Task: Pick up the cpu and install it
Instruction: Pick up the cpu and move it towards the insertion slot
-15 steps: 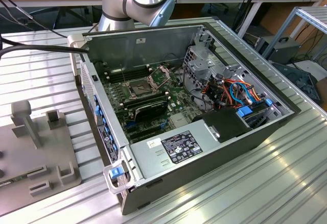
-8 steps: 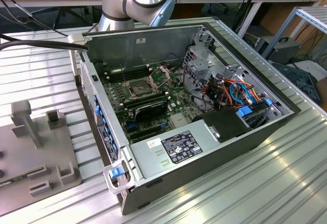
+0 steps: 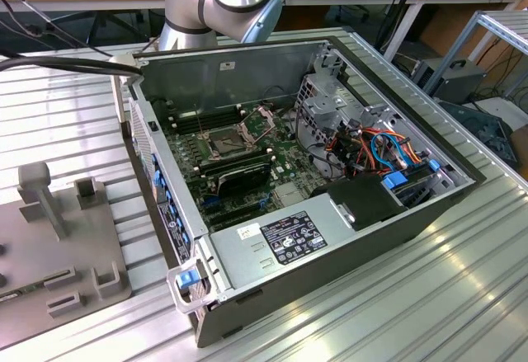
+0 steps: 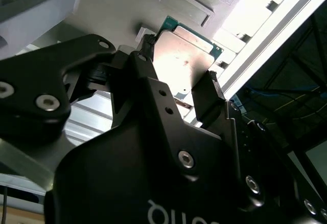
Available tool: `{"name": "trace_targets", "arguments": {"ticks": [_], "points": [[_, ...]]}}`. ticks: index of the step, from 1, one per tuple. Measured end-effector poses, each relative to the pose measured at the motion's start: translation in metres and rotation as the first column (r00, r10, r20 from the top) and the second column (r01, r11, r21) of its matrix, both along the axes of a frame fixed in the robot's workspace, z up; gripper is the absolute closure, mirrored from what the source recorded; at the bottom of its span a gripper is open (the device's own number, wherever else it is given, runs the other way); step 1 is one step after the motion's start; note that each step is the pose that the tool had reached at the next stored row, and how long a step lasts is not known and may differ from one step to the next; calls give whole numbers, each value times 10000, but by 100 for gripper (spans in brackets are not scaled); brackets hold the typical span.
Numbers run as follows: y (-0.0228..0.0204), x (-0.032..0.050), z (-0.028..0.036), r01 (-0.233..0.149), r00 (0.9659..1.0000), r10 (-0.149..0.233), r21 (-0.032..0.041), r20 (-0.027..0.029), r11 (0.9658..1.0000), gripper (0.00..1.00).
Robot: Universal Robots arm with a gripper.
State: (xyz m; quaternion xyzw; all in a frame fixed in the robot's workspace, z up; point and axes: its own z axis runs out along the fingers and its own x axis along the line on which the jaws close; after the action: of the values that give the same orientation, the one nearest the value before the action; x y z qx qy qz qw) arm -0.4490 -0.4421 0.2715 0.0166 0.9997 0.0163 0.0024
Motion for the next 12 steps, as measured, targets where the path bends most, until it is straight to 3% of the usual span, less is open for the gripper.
{"name": "trace_targets", "arguments": {"ticks": [12], "points": [[0,0,23,0,10000,0,-3,0,10000,45]]}}
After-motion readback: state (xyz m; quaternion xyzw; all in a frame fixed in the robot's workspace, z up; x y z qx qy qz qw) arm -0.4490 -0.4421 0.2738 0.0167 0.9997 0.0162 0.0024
